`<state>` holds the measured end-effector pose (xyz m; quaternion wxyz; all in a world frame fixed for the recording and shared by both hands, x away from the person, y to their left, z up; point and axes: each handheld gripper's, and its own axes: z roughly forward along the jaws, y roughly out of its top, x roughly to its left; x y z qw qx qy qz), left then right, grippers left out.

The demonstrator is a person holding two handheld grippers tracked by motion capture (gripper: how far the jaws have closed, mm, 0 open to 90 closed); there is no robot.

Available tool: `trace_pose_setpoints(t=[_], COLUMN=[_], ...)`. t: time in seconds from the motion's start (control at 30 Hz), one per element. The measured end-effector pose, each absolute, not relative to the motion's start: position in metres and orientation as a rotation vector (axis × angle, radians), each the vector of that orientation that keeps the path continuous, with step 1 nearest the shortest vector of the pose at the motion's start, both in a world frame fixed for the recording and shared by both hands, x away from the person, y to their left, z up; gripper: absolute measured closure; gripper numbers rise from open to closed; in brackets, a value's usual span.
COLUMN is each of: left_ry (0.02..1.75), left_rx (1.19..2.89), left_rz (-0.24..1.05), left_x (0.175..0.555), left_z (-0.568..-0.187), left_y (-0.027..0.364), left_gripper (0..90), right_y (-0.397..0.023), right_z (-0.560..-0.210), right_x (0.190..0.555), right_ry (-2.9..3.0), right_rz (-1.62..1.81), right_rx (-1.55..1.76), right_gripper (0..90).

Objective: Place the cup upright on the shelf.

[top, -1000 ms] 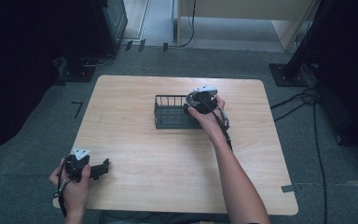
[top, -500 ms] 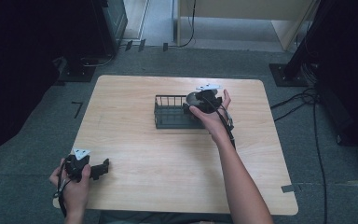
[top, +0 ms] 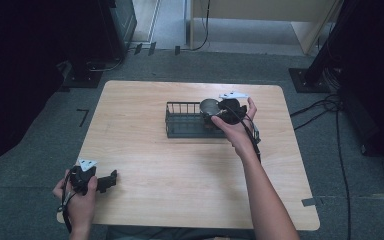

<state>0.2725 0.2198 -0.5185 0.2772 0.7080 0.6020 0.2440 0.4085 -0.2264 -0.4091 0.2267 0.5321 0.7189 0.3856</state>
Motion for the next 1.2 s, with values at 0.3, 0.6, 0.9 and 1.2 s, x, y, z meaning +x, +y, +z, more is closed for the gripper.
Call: trace_pose_setpoints(t=[0.3, 0.6, 0.9, 1.2], left_ry=[1.617, 1.616, 1.616, 1.616], left_rx=[1.901, 1.901, 1.900, 1.899], left_rz=[0.655, 0.655, 0.656, 0.656], left_x=[0.273, 0.273, 0.273, 0.273], left_z=[-0.519, -0.519, -0.519, -0.519], left_y=[0.220, 0.220, 0.220, 0.220], left_gripper=[0.0, 0.0, 0.0, 0.0], right_y=[-0.244, -0.263, -0.282, -0.304], right_z=[-0.408, -0.412, -0.420, -0.434], right_x=[0.391, 0.372, 0.355, 0.339], right_ry=[1.956, 1.921, 1.893, 1.851], right_rz=[1.075, 1.079, 1.065, 1.051], right_rx=[1.476, 1.490, 1.517, 1.571], right_gripper=[0.0, 0.0, 0.0, 0.0])
